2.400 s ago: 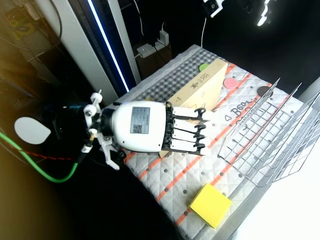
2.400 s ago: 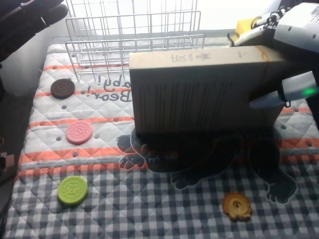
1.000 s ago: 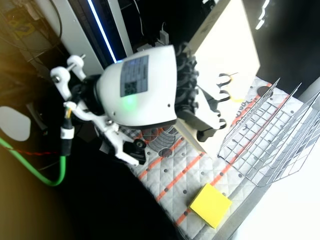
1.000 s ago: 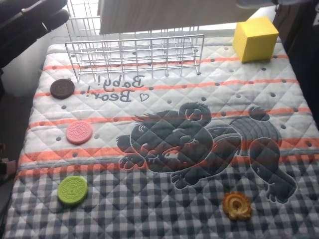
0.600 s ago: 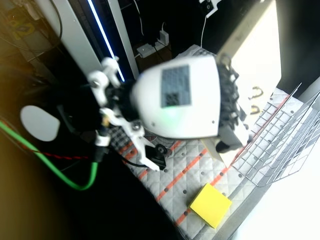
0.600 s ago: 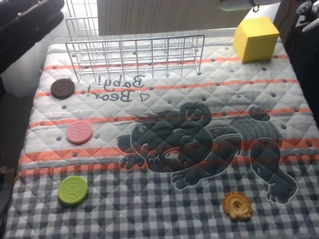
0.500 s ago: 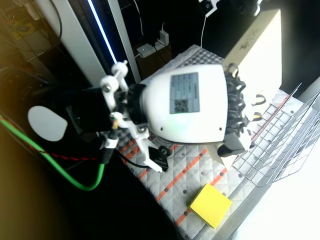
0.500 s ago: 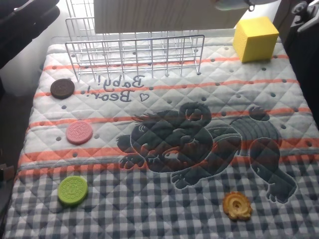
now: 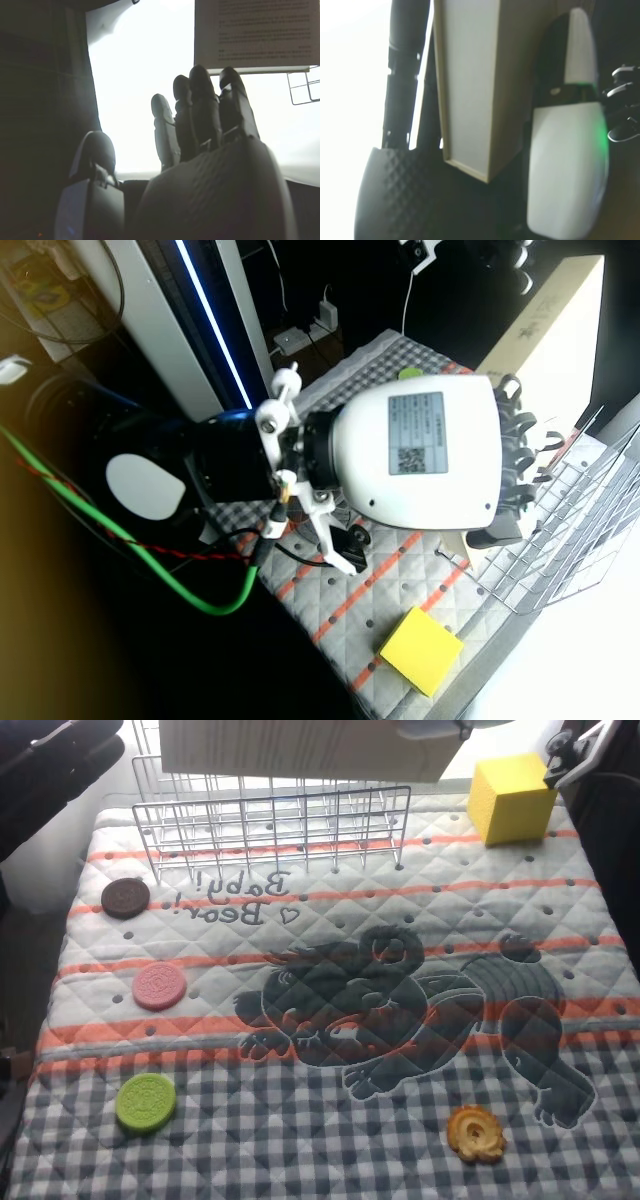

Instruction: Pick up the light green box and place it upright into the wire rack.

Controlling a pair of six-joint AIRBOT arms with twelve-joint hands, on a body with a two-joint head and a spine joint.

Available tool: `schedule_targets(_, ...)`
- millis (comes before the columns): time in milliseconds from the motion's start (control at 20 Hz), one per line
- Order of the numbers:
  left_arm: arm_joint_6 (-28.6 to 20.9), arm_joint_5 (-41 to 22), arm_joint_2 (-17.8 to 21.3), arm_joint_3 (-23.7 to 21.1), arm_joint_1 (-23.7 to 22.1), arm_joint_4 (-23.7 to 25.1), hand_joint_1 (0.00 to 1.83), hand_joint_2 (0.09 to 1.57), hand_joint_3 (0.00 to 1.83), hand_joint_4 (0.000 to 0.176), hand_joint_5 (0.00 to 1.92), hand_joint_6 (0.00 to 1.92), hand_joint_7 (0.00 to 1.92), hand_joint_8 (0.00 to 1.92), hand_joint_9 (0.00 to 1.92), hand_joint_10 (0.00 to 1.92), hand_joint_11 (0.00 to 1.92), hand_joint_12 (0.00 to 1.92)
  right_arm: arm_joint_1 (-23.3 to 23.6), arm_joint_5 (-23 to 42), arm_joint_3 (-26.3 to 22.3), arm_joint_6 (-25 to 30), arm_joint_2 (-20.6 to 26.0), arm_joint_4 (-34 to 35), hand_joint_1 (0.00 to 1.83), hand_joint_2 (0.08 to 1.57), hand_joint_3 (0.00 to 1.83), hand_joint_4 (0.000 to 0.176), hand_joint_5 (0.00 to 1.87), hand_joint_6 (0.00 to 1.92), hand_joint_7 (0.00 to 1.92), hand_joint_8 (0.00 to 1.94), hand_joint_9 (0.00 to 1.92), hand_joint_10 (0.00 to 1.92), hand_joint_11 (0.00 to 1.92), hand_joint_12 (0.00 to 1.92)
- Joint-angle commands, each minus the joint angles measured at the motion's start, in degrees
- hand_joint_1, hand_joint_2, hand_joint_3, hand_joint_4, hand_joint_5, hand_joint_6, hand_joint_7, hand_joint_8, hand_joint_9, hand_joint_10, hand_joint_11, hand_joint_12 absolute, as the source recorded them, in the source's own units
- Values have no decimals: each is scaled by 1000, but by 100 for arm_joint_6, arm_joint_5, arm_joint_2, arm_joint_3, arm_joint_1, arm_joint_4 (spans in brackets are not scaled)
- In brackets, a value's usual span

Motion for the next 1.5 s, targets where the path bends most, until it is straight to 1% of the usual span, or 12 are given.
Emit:
schedule_targets(0, -40, -693, -25, 18, -57, -86, 447, 1108, 0, 147, 487, 3, 447, 9, 372, 10, 62, 94, 30, 614, 47, 16, 12, 244, 1292, 1049, 1, 0, 1060, 616, 1241, 757, 1573, 13, 1260, 822)
schedule_targets(400, -40, -686, -52, 27, -92, -81, 503, 1100, 1, 142, 496, 1, 431, 0, 372, 0, 2, 294, -154, 544, 94, 16, -178, 255, 1299, 1028, 0, 0, 1084, 619, 1331, 555, 1557, 4, 1360, 705)
schedule_targets(550, -40, -673, -73, 38, -108, -79, 500, 1101, 1, 129, 513, 4, 441, 0, 380, 1, 0, 340, -213, 544, 98, 16, -244, 252, 1297, 1036, 0, 0, 1087, 572, 1283, 673, 1589, 10, 1336, 776)
schedule_targets(800, -40, -621, -132, 85, -185, -50, 486, 1094, 0, 138, 513, 1, 454, 3, 389, 3, 0, 365, -216, 544, 153, 16, -363, 247, 1294, 1039, 1, 0, 1073, 612, 1273, 679, 1534, 0, 1280, 826)
schedule_targets(850, -40, -616, -144, 94, -204, -39, 472, 1093, 0, 144, 515, 1, 476, 6, 401, 4, 0, 382, -218, 544, 155, 16, -370, 246, 1289, 1047, 0, 0, 1075, 597, 1229, 765, 1450, 4, 985, 1113)
schedule_targets(900, -40, -614, -149, 97, -212, -34, 470, 1094, 0, 141, 515, 1, 475, 4, 400, 3, 0, 385, -219, 544, 154, 16, -372, 243, 1053, 1035, 0, 0, 867, 202, 1051, 426, 1254, 0, 630, 1374)
schedule_targets(950, -40, -614, -154, 100, -219, -31, 478, 1095, 0, 138, 511, 0, 466, 2, 389, 2, 0, 362, -219, 547, 152, 16, -373, 244, 894, 998, 0, 0, 560, 40, 806, 137, 1064, 0, 471, 1442)
schedule_targets(1000, -40, -615, -163, 103, -219, -31, 484, 1094, 0, 140, 505, 0, 454, 0, 380, 0, 0, 356, -219, 550, 145, 16, -373, 245, 744, 957, 0, 43, 269, 7, 524, 27, 756, 0, 352, 1358)
schedule_targets(1100, -40, -606, -186, 115, -224, -31, 482, 1097, 1, 139, 503, 0, 450, 2, 377, 1, 0, 353, -219, 565, 125, 16, -372, 246, 565, 913, 0, 100, 26, 0, 272, 0, 467, 0, 244, 1253)
schedule_targets(1200, -40, -607, -229, 138, -251, -37, 488, 1092, 0, 122, 514, 4, 457, 3, 381, 3, 0, 352, -248, 648, 72, 16, -348, 248, 508, 892, 0, 104, 0, 0, 36, 7, 149, 9, 9, 859)
schedule_targets(1250, -40, -611, -249, 153, -275, -44, 489, 1089, 0, 120, 520, 6, 460, 4, 385, 4, 0, 353, -270, 739, 17, 16, -300, 253, 485, 877, 0, 112, 0, 0, 10, 1, 139, 9, 1, 970)
schedule_targets(1450, -40, -870, -285, 168, -290, -186, 508, 1087, 0, 108, 525, 1, 450, 0, 385, 2, 0, 425, -417, 1295, -341, 16, 108, 310, 453, 896, 1, 135, 0, 0, 0, 0, 1, 0, 0, 388)
